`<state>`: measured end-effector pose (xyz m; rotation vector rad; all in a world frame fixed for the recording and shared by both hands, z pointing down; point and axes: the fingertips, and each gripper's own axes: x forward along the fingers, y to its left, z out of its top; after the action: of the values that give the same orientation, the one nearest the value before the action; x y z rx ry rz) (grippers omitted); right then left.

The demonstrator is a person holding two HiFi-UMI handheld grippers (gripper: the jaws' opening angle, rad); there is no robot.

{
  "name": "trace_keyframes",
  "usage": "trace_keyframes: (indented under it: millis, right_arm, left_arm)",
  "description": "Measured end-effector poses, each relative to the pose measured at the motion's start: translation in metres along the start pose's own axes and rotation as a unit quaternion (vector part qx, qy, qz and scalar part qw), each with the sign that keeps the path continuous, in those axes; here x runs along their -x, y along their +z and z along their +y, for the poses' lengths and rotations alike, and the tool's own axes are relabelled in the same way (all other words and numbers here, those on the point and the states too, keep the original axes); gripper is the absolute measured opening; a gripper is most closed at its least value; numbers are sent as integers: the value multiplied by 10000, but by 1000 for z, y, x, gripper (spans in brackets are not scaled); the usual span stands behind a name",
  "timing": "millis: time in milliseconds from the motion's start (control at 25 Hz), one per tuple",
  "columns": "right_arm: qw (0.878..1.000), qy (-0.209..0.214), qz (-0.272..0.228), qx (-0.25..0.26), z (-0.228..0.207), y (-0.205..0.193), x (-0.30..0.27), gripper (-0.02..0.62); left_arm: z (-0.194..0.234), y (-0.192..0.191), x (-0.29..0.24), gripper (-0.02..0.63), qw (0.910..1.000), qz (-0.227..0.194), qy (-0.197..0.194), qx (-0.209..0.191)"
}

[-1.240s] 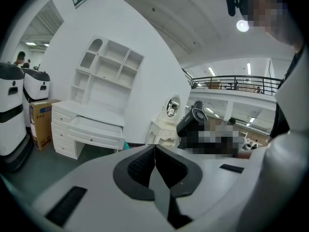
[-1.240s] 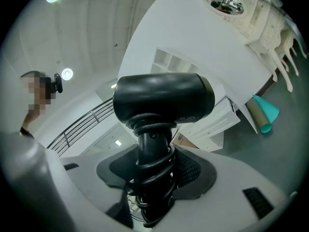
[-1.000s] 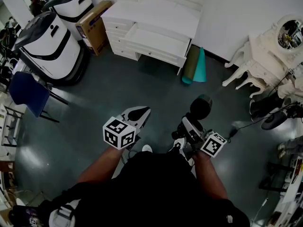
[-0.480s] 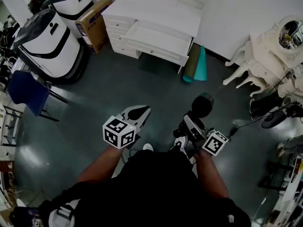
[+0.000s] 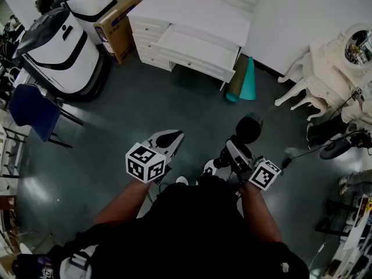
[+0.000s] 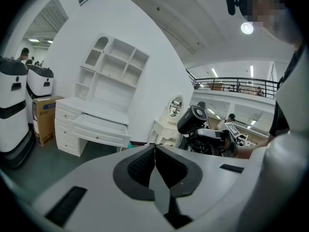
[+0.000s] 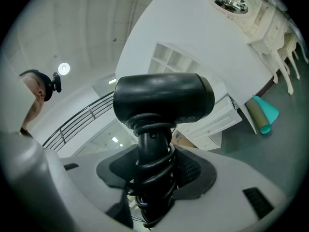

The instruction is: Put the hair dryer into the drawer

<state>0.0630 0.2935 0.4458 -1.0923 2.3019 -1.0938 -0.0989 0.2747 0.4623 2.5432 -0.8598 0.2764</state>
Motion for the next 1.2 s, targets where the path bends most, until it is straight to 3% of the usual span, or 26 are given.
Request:
trace_keyframes:
  millis: [480, 1200]
  right_arm:
    - [9999, -77, 48, -72, -44, 30, -37, 237]
    - [9999, 119, -15, 22, -143, 164, -114, 236]
  left_arm:
    - [40, 15, -33, 11, 9997, 58, 194, 104]
    - [105, 101, -181, 11, 9991, 76, 413, 28]
